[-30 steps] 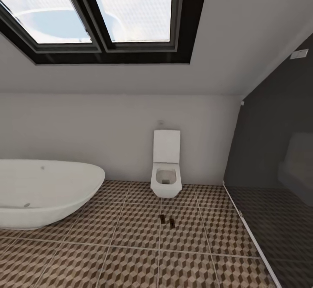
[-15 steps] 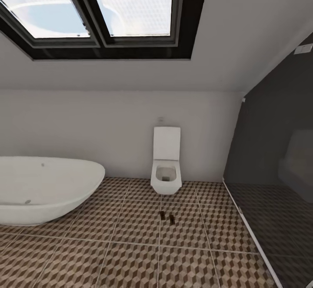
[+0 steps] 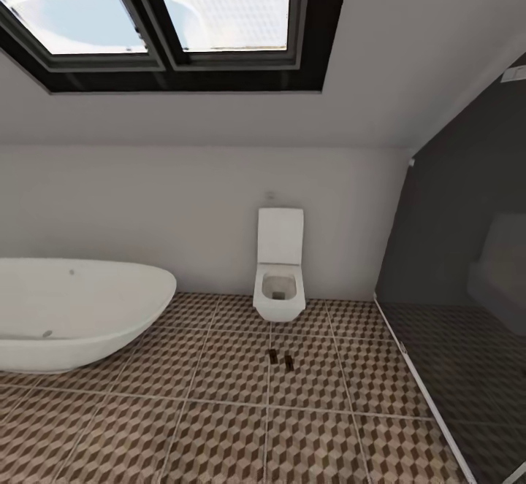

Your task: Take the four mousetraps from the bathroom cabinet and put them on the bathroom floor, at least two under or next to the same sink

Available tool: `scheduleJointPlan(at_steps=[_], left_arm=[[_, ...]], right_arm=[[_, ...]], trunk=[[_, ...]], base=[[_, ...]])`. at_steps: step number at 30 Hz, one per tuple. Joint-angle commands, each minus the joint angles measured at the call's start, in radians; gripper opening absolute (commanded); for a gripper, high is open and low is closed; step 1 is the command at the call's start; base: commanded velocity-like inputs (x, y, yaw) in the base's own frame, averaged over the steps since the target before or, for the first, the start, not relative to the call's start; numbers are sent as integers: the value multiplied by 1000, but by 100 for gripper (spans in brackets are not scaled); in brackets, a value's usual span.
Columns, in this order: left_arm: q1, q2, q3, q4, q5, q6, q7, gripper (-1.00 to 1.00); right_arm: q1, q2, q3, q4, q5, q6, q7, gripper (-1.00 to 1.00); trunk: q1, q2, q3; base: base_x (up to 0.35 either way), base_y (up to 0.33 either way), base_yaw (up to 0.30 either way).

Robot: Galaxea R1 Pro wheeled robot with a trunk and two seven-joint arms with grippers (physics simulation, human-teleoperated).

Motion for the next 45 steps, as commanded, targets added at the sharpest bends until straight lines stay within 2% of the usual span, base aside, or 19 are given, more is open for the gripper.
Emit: scheduleJointPlan(at_steps=[1, 24, 45], left_arm=[[-1, 0, -8, 0, 8, -3, 4, 100], [1, 0, -9, 0, 7, -3, 4, 100], [1, 0, -8, 0, 7, -5, 4, 100]], right_arm=[[-2, 1, 8, 3, -8, -3, -1, 100], [17, -1, 7, 1, -8, -4, -2, 100], [18, -2, 7, 1, -6, -5, -2, 100]], trunk=[[1, -2, -4], [1, -2, -40], [1, -2, -46]], base=[[0, 0, 0], [0, 0, 0], [0, 0, 0]])
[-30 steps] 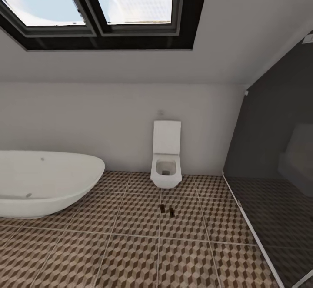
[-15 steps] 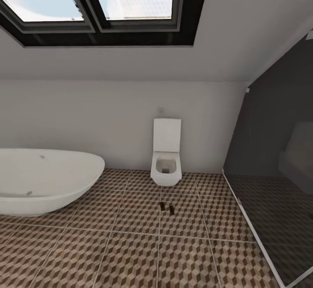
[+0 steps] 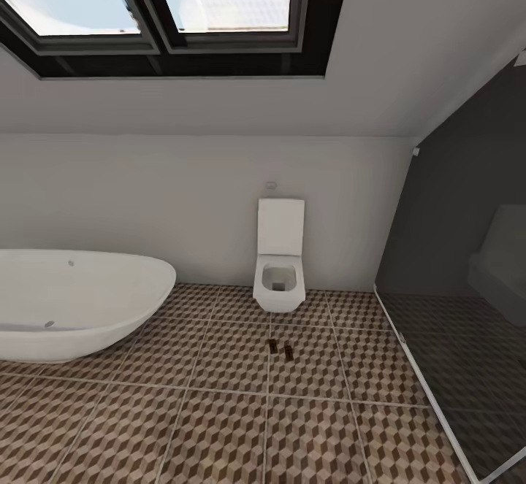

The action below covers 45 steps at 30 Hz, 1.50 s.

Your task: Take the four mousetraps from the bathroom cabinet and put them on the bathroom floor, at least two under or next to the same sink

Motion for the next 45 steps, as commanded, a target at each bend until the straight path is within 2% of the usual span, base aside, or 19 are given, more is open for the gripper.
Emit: scheduleJointPlan(at_steps=[1, 26, 45], left_arm=[[-1, 0, -9, 0, 8, -3, 4, 100], [-1, 0, -8, 0, 12, 0, 5, 100], [7, 27, -3, 1, 15, 1, 6, 100]], right_arm=[[-1, 1, 8, 3, -8, -3, -1, 100], [-1, 1, 8, 3, -10, -4, -2, 100], [-1, 4, 7, 1, -11, -4, -2, 100]], trunk=[[1, -2, -2], [1, -2, -2], [1, -2, -2]], base=[[0, 0, 0], [0, 0, 0], [0, 0, 0]])
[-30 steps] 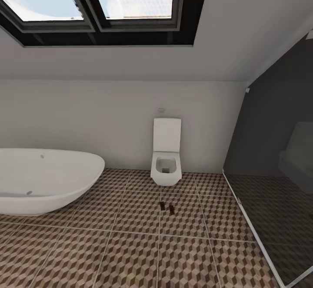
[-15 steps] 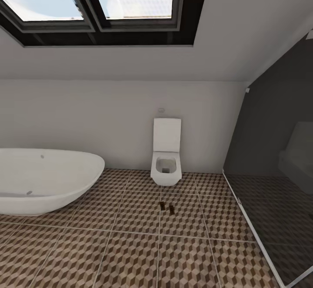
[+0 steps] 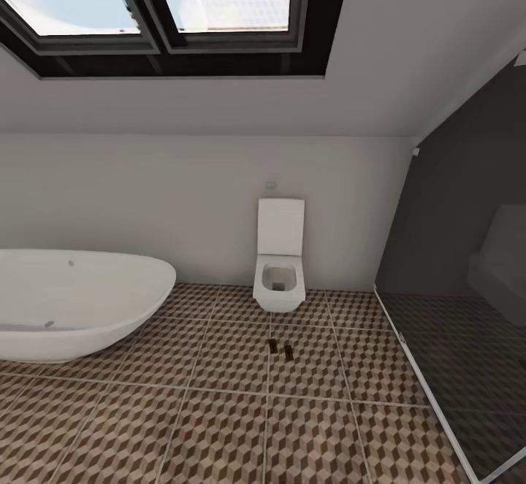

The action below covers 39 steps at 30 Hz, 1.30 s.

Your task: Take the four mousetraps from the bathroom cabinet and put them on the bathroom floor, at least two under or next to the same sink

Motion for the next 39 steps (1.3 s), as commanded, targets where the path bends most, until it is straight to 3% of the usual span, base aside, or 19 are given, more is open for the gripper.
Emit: scheduleJointPlan(at_steps=[1, 39], left_arm=[[-1, 0, -9, -1, 8, -2, 4, 100], [2, 4, -10, -2, 9, -2, 4, 100]], right_arm=[[-1, 1, 8, 3, -8, -3, -1, 100], [0, 1, 8, 3, -9, -3, -1, 100]], trunk=[[1, -2, -2], [1, -2, -2]], base=[[0, 0, 0], [0, 0, 0]])
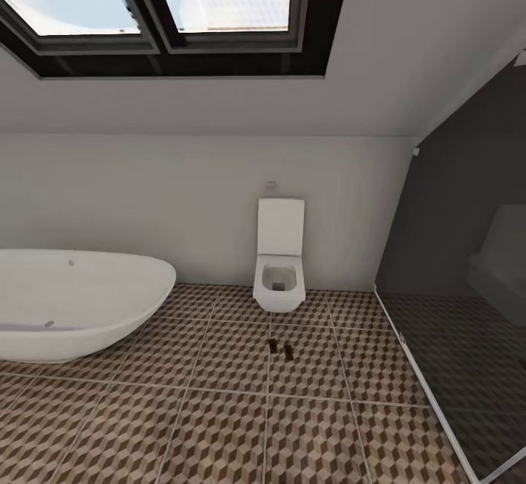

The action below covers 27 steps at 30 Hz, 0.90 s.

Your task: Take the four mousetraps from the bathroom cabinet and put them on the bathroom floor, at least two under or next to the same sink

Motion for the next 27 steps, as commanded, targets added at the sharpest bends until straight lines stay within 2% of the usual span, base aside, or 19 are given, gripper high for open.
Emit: scheduleJointPlan(at_steps=[1, 27], left_arm=[[0, 0, -9, -1, 8, -2, 4, 100], [0, 0, -8, -1, 8, -2, 4, 100]], right_arm=[[-1, 1, 8, 3, -8, -3, -1, 100], [-2, 0, 8, 3, -6, -3, -1, 100]], trunk=[[1, -2, -2], [1, -2, -2]], base=[[0, 0, 0], [0, 0, 0]])
